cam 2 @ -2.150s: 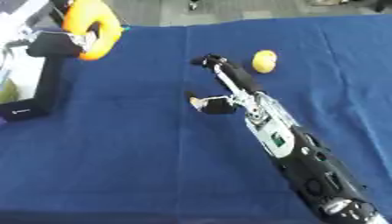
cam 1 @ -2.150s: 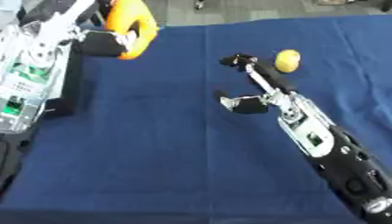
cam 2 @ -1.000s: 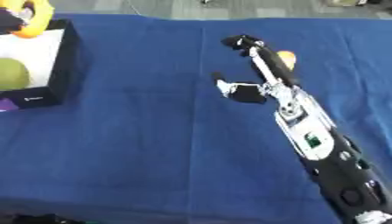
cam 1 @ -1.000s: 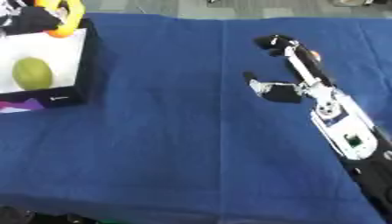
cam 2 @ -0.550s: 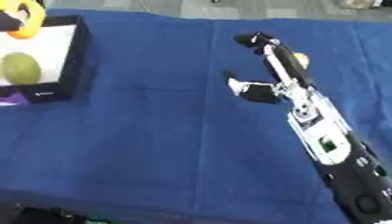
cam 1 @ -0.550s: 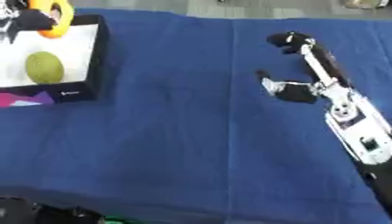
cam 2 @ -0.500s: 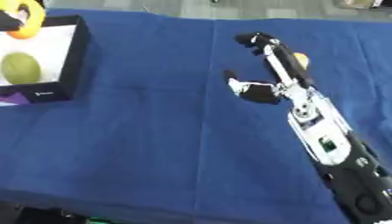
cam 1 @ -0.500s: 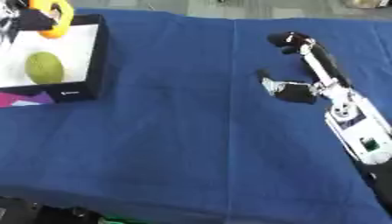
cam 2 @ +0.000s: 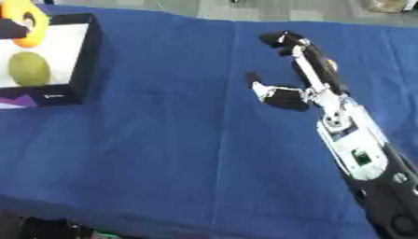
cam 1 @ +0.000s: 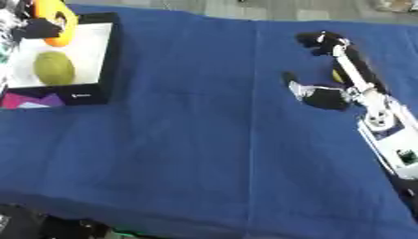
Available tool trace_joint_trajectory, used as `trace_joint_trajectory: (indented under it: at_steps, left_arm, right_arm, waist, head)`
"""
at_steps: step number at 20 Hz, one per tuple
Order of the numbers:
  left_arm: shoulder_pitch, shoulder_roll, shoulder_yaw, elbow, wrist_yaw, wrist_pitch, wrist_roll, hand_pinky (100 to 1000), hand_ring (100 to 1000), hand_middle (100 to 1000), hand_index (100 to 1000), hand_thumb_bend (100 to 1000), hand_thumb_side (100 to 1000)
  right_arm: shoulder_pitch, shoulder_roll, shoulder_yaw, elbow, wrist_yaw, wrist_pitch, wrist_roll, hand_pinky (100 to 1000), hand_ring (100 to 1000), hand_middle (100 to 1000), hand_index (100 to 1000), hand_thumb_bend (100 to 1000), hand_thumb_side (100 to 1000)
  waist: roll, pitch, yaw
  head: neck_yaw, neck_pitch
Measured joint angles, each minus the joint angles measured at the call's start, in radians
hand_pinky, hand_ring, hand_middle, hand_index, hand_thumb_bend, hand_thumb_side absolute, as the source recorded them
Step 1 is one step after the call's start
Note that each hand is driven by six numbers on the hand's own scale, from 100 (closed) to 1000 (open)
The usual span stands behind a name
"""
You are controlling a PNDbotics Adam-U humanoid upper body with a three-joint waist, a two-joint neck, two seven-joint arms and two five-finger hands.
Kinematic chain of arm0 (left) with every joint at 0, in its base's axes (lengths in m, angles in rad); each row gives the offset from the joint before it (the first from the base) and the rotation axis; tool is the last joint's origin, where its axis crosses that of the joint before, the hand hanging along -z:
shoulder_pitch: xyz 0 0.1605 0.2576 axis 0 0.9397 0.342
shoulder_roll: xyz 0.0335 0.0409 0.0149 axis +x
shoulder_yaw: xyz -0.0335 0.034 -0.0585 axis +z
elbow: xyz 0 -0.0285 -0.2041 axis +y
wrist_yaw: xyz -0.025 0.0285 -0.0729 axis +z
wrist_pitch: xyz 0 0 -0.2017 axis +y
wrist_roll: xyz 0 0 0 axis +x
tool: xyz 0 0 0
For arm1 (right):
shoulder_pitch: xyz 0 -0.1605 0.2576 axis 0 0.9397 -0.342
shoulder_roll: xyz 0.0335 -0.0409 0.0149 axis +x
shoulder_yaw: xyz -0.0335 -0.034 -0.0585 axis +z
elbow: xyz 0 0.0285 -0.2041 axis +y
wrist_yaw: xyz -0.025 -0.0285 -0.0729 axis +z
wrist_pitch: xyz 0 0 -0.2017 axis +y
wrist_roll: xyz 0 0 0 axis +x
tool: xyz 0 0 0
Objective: Pick up the objects with one hand, pass them to the other hand, and then place them into the box on the other side of the table.
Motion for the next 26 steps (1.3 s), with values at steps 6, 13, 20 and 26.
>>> trace_joint_trajectory:
  at_steps: [6,13,20,26]
  left_arm:
    - [-0.004,-0.017,0.016,0.068,0.005,-0.006,0.082,660,682,597,525,425,357]
    - [-0.005,-0.022,0.019,0.112,0.017,0.005,0.168,738,797,765,733,702,503]
    - [-0.005,-0.024,0.02,0.112,0.018,0.011,0.2,739,800,773,739,677,535]
    - [0.001,-0.024,0.027,0.027,0.074,0.01,0.251,727,790,760,709,567,541]
  right_arm:
    - [0.0,0.0,0.0,-0.004,-0.001,0.002,0.002,782,824,772,843,299,216]
    - [-0.001,0.0,0.0,-0.004,-0.001,0.003,0.002,783,823,773,843,301,213]
    - [-0.001,0.0,0.0,-0.004,-0.001,0.003,0.002,783,823,773,844,304,207]
    - [-0.003,0.0,0.0,-0.004,-0.001,0.004,-0.001,783,824,773,843,306,199]
  waist:
    - [-0.004,0.004,-0.006]
    - [-0.005,0.004,-0.01]
    - [-0.005,0.004,-0.01]
    - [-0.005,0.004,-0.008]
  head:
    - [0.002,0.0]
    - [0.008,0.0]
    - [0.007,0.0]
    - [-0.017,0.0]
